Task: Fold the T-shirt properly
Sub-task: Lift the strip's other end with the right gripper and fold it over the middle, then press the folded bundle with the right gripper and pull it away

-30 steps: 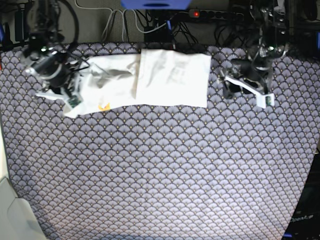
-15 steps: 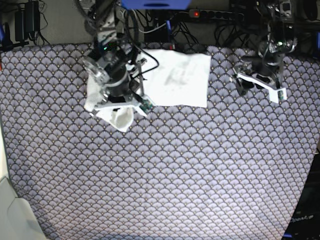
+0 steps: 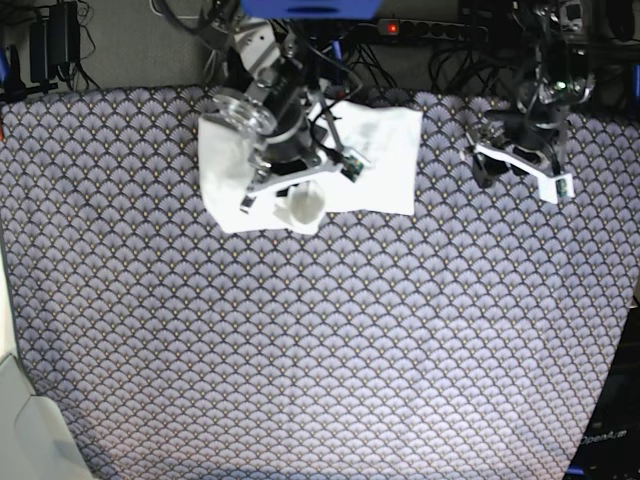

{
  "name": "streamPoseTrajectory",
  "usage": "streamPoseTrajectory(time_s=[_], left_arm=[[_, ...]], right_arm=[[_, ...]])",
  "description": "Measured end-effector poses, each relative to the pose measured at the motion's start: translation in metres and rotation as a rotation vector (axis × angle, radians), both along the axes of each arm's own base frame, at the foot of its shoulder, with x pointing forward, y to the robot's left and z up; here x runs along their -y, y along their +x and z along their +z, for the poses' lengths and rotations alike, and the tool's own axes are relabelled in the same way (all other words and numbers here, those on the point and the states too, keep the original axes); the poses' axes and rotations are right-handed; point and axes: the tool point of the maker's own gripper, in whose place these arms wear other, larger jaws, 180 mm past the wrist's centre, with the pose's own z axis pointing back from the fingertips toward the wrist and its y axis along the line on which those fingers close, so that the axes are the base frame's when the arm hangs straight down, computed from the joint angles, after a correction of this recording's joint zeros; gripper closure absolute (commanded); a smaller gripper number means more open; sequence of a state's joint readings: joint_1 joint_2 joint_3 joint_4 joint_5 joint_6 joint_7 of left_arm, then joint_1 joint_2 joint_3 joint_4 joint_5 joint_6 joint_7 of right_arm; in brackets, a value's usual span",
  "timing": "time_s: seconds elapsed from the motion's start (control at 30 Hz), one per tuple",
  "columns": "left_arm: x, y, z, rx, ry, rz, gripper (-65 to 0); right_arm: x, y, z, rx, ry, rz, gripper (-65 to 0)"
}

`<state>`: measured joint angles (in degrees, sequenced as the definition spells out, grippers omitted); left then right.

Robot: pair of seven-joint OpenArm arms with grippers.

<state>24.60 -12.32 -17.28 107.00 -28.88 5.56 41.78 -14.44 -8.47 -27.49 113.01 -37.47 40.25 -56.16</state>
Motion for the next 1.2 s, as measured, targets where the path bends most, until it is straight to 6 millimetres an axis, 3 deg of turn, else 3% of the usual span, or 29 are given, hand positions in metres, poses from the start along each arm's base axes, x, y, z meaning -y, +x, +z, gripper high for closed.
streamPoseTrajectory(time_s=[0.23,0.37,0.6,0.87,1.13,1.2], left_arm=[[-0.064,-0.008,0.018,0.039,0.076,0.161,-38.0],[-0.085,-0.012,0.024,0.05,0.099,0.214,-38.0],[-0.088,-0.032,0.022,0.016,0.118,0.215,-38.0],[-0.087,-0.043,0.024,0.003,0.131,0.209,-38.0],[-0.09,-0.043,0.026,0.009,0.134,0.216,-38.0],[-0.09,-0.043,0.026,0.008,0.134,0.217,-38.0]], right_arm=[[-0.036,-0.01,0.006,-0.043,0.166,0.07,0.0],[-0.056,-0.005,0.015,-0.05,0.253,0.113,0.0],[-0.093,0.004,0.043,-0.065,0.51,0.058,0.0],[-0.1,-0.003,0.015,-0.161,0.494,0.049,0.0],[-0.1,-0.003,0.015,-0.16,0.493,0.048,0.0],[-0.096,-0.005,0.011,-0.18,0.466,0.04,-4.6]])
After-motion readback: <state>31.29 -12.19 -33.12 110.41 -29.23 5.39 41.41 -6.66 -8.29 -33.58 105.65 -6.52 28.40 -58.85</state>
